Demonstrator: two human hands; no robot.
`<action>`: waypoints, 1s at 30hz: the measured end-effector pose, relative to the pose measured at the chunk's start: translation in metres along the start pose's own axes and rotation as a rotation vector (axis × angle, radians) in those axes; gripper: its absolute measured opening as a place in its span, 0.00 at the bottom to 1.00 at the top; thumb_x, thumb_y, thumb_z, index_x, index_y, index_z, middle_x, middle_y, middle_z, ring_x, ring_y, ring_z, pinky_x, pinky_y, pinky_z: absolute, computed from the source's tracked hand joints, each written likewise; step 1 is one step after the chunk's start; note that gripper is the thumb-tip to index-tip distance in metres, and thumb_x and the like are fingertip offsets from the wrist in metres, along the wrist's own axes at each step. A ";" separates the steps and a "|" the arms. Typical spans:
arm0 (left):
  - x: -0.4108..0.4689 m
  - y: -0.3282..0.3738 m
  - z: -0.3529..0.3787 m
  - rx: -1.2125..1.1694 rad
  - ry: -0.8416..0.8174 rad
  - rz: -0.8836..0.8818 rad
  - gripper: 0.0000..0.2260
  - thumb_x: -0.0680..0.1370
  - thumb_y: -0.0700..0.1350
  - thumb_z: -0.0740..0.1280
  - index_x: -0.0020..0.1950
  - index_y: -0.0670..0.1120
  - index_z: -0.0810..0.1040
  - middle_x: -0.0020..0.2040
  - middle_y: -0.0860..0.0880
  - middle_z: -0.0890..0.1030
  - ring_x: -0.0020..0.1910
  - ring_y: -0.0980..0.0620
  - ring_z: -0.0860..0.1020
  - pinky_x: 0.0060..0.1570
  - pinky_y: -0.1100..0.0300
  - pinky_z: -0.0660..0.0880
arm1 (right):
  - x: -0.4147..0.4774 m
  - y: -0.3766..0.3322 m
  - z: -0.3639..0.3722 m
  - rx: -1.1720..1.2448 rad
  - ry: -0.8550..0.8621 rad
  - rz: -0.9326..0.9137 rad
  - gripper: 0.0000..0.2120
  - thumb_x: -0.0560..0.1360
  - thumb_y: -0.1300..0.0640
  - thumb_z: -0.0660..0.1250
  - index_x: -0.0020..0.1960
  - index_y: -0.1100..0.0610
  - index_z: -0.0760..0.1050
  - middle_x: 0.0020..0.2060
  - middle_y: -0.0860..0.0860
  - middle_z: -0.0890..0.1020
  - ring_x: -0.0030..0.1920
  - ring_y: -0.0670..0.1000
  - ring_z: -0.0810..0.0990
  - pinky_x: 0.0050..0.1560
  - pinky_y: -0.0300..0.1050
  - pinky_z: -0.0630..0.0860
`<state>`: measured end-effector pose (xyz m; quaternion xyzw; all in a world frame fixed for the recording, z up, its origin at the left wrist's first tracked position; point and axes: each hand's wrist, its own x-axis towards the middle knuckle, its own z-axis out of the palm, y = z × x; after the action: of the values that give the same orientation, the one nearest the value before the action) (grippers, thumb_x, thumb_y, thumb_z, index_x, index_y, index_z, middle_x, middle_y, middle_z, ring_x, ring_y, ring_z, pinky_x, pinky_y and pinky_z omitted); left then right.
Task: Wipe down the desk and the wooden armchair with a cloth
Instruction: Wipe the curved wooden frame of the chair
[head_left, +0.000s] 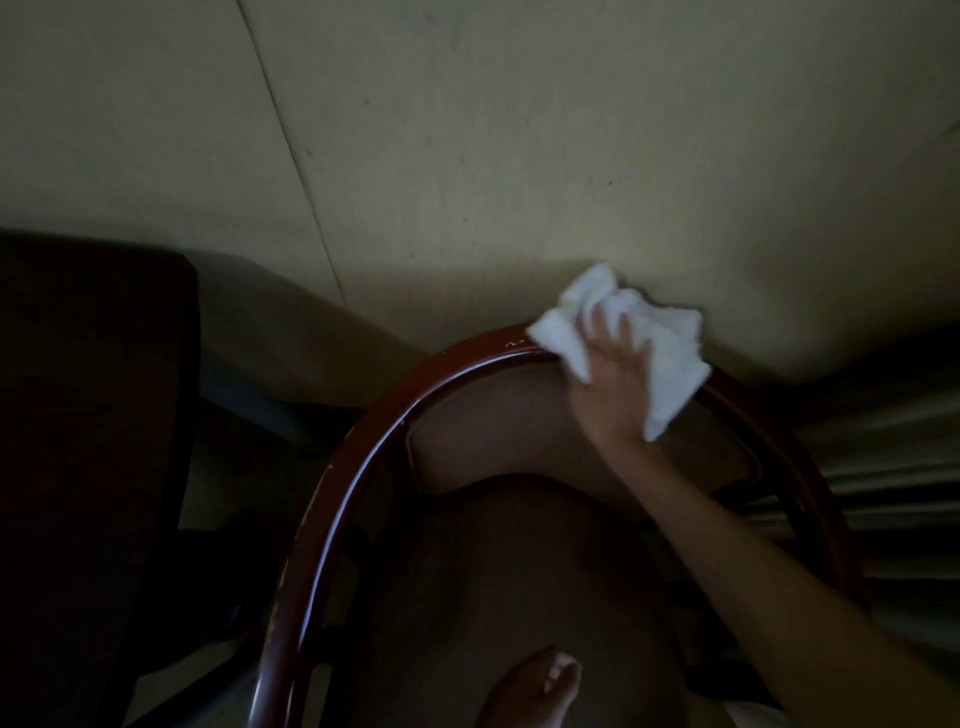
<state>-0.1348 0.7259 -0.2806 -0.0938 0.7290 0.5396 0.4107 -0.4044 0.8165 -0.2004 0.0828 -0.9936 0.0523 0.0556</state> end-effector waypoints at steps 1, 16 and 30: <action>-0.008 0.006 0.007 -0.059 -0.075 0.021 0.15 0.82 0.49 0.61 0.67 0.45 0.74 0.64 0.45 0.79 0.60 0.55 0.77 0.60 0.68 0.69 | -0.009 -0.031 0.011 0.000 -0.027 -0.053 0.32 0.75 0.59 0.58 0.78 0.51 0.54 0.78 0.50 0.56 0.78 0.57 0.52 0.75 0.62 0.50; 0.025 0.002 0.007 -0.135 0.084 -0.018 0.10 0.81 0.52 0.62 0.57 0.52 0.78 0.56 0.52 0.83 0.56 0.58 0.80 0.59 0.61 0.74 | -0.009 -0.086 0.017 0.090 0.004 -0.256 0.30 0.73 0.56 0.56 0.76 0.52 0.61 0.76 0.53 0.62 0.77 0.57 0.55 0.74 0.55 0.48; 0.038 0.057 -0.083 -0.367 0.552 0.256 0.09 0.80 0.44 0.63 0.57 0.56 0.78 0.52 0.57 0.82 0.50 0.64 0.79 0.49 0.69 0.75 | 0.016 0.055 0.001 0.060 0.041 0.231 0.29 0.78 0.37 0.51 0.64 0.59 0.72 0.58 0.59 0.79 0.60 0.62 0.74 0.65 0.57 0.65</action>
<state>-0.2334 0.6886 -0.2596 -0.2161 0.7093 0.6629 0.1038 -0.4292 0.8684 -0.2045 -0.0319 -0.9932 0.0896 0.0668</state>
